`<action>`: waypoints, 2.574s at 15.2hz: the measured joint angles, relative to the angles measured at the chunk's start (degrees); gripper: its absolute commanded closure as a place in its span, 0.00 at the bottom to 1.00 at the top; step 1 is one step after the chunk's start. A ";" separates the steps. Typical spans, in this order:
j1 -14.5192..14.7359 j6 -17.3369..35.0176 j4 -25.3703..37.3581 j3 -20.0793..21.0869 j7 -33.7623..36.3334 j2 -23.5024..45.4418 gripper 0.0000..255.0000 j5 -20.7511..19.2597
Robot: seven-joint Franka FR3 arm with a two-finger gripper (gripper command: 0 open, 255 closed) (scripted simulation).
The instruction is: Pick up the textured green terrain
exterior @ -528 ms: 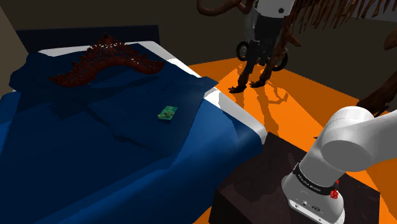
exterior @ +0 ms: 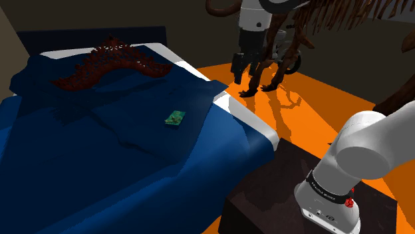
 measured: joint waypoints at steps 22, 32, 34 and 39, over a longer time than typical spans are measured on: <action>4.91 4.88 36.18 6.71 10.62 53.66 0.00 -7.44; 6.98 5.98 44.23 6.25 11.73 65.04 0.00 -9.32; 6.93 6.73 43.72 6.19 11.74 65.31 1.00 -9.40; 6.93 6.88 43.71 6.16 11.76 65.39 1.00 -9.45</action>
